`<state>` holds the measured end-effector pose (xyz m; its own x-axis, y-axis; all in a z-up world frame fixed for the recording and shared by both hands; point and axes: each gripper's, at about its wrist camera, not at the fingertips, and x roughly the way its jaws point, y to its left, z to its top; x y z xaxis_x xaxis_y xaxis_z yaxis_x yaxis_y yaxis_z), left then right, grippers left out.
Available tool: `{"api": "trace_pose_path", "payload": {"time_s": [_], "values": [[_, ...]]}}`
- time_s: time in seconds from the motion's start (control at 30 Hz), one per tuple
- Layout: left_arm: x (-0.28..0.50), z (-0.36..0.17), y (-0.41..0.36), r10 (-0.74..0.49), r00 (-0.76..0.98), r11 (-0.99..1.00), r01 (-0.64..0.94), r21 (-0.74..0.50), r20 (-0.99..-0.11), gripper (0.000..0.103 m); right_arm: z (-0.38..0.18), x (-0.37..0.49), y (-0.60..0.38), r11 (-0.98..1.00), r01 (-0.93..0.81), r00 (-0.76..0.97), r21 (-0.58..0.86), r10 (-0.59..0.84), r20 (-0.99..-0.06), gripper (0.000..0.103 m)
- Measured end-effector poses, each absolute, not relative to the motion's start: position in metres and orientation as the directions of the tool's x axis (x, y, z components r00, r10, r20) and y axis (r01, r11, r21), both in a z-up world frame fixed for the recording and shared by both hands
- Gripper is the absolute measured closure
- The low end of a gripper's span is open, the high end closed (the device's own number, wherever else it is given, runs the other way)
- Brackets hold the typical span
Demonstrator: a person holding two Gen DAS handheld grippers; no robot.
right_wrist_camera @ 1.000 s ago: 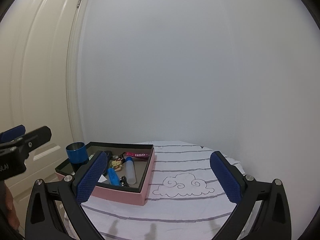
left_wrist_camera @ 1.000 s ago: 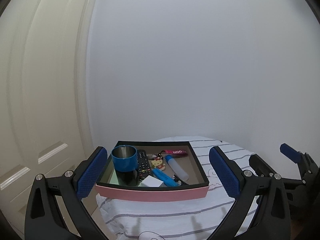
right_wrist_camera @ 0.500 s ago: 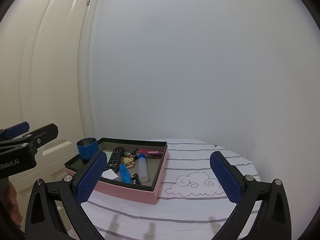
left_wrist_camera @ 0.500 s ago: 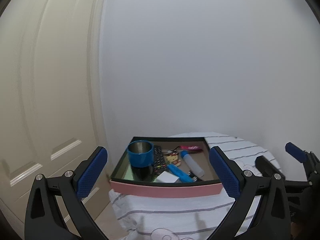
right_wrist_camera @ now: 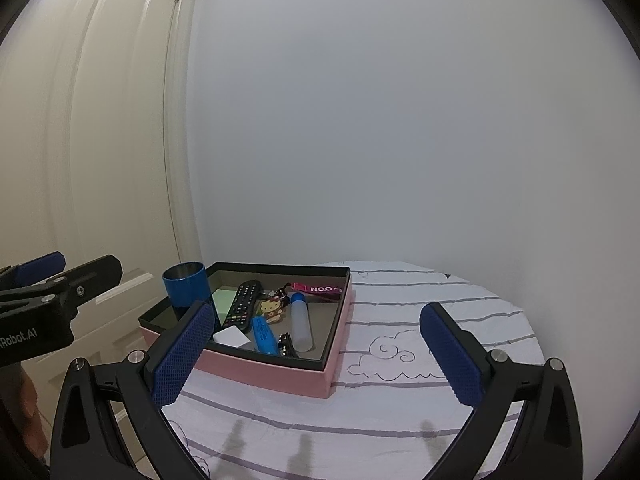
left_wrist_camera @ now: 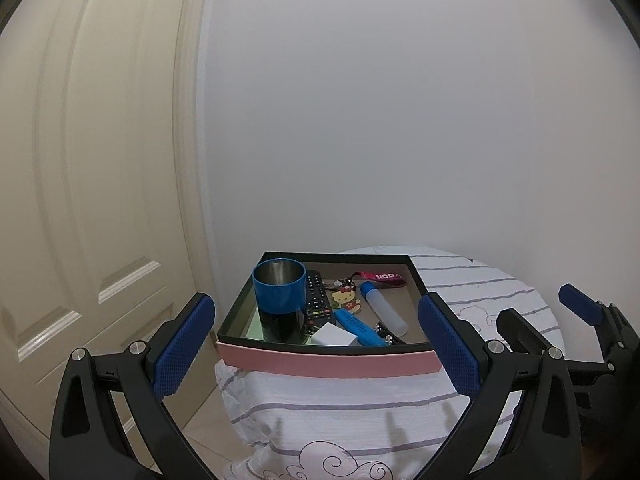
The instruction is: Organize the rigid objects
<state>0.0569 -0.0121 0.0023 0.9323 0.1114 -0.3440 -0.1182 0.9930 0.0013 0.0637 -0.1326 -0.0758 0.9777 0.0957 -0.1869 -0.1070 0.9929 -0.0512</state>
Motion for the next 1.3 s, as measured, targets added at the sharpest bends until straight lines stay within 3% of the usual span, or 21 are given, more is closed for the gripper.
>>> {"api": "trace_pose_path", "payload": {"time_s": [1.3], "values": [[0.0520, 0.0044, -0.0105, 0.118, 0.942, 0.993, -0.120, 0.013, -0.315, 0.000, -0.0796, 0.0633, -0.1338, 0.995, -0.091, 0.974, -0.052, 0.078, -0.214, 0.000]]}}
